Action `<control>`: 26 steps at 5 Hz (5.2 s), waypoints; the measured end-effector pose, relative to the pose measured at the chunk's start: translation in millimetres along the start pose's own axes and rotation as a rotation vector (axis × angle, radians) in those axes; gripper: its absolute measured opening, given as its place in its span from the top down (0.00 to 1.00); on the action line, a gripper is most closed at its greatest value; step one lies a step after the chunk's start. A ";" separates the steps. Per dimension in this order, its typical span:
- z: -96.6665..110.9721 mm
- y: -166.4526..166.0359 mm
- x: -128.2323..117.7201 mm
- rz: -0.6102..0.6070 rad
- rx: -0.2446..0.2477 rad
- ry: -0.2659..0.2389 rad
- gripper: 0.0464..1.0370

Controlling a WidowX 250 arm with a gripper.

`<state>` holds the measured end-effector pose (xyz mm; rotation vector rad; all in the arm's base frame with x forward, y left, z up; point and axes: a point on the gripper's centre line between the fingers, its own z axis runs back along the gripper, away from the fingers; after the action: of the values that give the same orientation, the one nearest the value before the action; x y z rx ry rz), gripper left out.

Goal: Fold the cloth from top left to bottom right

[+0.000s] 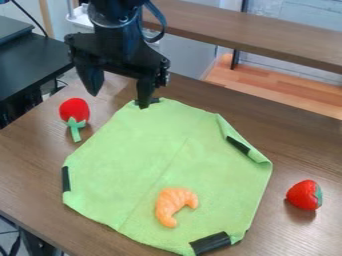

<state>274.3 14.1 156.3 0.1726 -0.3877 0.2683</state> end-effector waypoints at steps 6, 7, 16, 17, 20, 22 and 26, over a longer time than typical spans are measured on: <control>-96.3 37.4 106.1 -0.384 -0.155 0.409 0.04; -108.8 45.6 111.2 -0.496 -0.260 0.423 0.04; -212.1 25.1 136.8 -0.671 -0.354 0.114 0.04; -218.1 21.2 142.5 -0.680 -0.338 0.110 0.04; -243.4 22.4 146.6 -0.670 -0.295 0.160 0.08; -249.4 22.6 142.4 -0.676 -0.286 0.178 0.67; -209.7 12.9 131.4 -0.659 -0.364 0.149 1.00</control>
<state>460.8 101.2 18.4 -0.0829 -0.2092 -0.4371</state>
